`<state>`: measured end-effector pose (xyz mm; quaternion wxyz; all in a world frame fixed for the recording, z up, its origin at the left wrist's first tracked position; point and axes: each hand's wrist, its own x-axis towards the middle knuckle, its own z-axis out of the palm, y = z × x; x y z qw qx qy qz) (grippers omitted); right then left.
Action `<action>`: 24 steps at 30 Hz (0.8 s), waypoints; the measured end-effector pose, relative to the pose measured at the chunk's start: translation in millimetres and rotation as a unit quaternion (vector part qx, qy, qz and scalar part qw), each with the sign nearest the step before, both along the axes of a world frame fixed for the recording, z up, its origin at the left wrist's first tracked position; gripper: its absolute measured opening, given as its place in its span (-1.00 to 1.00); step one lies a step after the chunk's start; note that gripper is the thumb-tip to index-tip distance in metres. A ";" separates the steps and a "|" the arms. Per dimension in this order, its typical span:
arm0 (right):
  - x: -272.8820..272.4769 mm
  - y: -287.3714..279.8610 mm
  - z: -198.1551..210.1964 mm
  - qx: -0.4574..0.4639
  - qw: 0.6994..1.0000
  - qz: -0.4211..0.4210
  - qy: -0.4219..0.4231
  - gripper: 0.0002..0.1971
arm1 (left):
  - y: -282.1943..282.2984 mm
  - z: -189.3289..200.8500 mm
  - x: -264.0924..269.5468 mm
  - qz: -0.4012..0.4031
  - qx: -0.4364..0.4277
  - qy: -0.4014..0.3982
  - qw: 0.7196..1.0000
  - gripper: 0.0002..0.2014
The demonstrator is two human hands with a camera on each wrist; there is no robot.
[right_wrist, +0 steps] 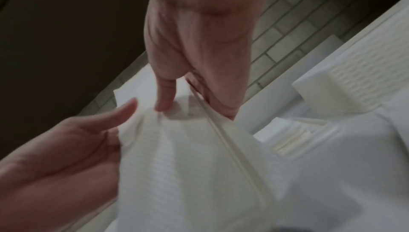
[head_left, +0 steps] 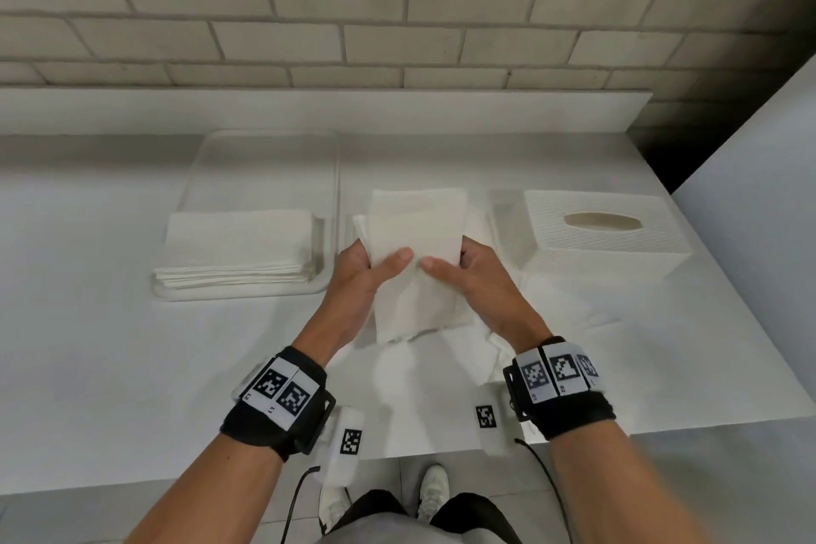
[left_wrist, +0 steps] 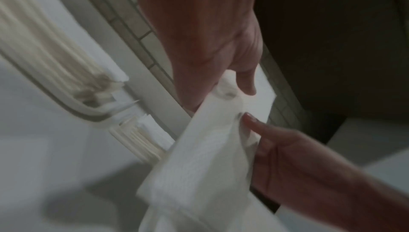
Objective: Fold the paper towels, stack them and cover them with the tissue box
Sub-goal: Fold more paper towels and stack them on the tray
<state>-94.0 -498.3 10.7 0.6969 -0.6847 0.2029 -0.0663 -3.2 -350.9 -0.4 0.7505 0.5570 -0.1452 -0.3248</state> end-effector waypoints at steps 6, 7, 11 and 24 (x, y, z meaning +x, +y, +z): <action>-0.6 15.5 -12.1 0.026 0.996 -0.061 -0.065 -0.70 | 8.2 -14.3 -2.5 0.008 0.039 -0.056 0.998 -0.68; -1.9 17.1 -12.4 0.030 0.995 -0.061 -0.069 -0.69 | 8.1 -14.3 -4.5 0.012 0.034 -0.060 0.998 -0.69; -5.5 19.6 -21.3 0.042 0.996 -0.044 -0.060 -0.60 | 7.6 -18.7 -9.1 0.009 0.011 -0.052 0.999 -0.60; -8.1 26.1 -30.0 0.063 0.994 -0.069 -0.055 -0.72 | 11.8 -27.3 -17.0 0.024 0.028 -0.063 0.997 -0.63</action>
